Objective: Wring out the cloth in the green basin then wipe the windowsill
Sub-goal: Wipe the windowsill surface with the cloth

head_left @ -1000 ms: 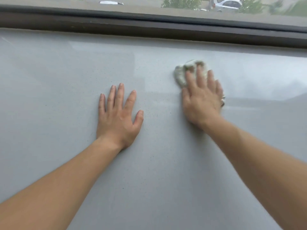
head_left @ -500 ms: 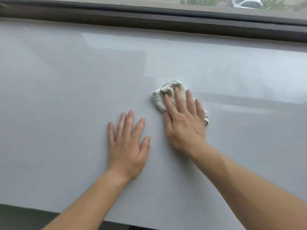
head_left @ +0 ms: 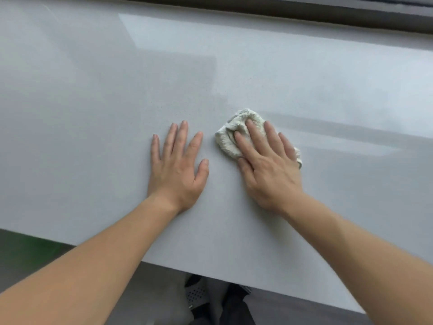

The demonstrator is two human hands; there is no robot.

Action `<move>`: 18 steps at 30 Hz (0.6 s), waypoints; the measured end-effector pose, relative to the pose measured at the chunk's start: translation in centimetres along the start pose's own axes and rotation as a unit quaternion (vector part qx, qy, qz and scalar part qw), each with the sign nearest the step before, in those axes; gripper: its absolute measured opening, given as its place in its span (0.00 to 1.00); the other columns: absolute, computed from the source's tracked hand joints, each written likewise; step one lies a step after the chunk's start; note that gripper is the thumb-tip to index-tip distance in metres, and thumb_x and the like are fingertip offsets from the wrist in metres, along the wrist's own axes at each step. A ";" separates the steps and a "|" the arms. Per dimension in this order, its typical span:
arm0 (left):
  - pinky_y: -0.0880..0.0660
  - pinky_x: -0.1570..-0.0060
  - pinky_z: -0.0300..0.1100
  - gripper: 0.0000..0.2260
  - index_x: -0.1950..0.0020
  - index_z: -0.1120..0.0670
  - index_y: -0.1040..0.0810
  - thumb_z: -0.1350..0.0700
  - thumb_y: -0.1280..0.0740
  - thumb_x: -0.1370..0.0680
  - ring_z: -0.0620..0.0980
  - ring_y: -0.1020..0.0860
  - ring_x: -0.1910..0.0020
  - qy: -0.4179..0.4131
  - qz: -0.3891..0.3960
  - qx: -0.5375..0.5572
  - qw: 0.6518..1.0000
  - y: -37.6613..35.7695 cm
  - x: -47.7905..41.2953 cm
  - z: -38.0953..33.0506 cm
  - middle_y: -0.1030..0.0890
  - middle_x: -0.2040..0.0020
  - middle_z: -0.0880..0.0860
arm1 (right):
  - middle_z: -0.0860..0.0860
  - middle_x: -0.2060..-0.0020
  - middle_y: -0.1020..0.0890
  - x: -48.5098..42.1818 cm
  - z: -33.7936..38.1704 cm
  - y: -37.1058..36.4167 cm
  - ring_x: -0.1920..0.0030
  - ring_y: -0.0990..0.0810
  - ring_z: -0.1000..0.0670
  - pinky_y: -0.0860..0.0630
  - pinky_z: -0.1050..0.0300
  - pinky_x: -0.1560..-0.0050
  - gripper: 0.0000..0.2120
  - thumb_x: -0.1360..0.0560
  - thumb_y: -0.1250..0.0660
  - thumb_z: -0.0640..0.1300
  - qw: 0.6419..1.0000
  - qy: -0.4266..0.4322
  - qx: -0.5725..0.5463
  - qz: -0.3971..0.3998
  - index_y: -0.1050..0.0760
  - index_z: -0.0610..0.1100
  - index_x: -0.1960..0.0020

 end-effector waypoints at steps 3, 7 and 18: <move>0.61 0.23 0.58 0.30 0.20 0.47 0.45 0.41 0.53 0.22 0.51 0.56 0.19 0.000 0.002 -0.004 1.000 0.0 0.0 0.0 0.51 0.18 0.53 | 0.58 0.19 0.51 -1.8 -5.7 1.3 0.19 0.56 0.49 0.59 0.49 0.22 0.25 0.17 0.51 0.58 0.998 -0.069 -0.006 -0.003 0.48 0.60 0.20; 0.62 0.24 0.58 0.30 0.20 0.47 0.47 0.40 0.54 0.21 0.50 0.58 0.20 0.005 0.005 0.003 1.000 -0.2 -0.2 0.1 0.53 0.18 0.52 | 0.55 0.19 0.53 -1.5 -6.6 1.5 0.19 0.57 0.46 0.59 0.46 0.22 0.26 0.18 0.52 0.56 0.976 -0.213 -0.025 -0.042 0.49 0.59 0.20; 0.66 0.26 0.62 0.29 0.22 0.53 0.40 0.42 0.52 0.21 0.54 0.53 0.19 -0.065 -0.003 0.045 0.997 0.5 7.8 0.6 0.45 0.19 0.55 | 0.57 0.19 0.54 5.6 -5.3 0.2 0.20 0.58 0.47 0.60 0.48 0.22 0.25 0.17 0.54 0.56 0.969 -0.240 -0.052 -0.032 0.49 0.60 0.20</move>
Point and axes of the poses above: each hand's wrist, its own x-axis away from the middle knuckle, its own y-axis out of the back of the hand, z = x × y, the point moved 10 cm from there along -x, towards the middle knuckle
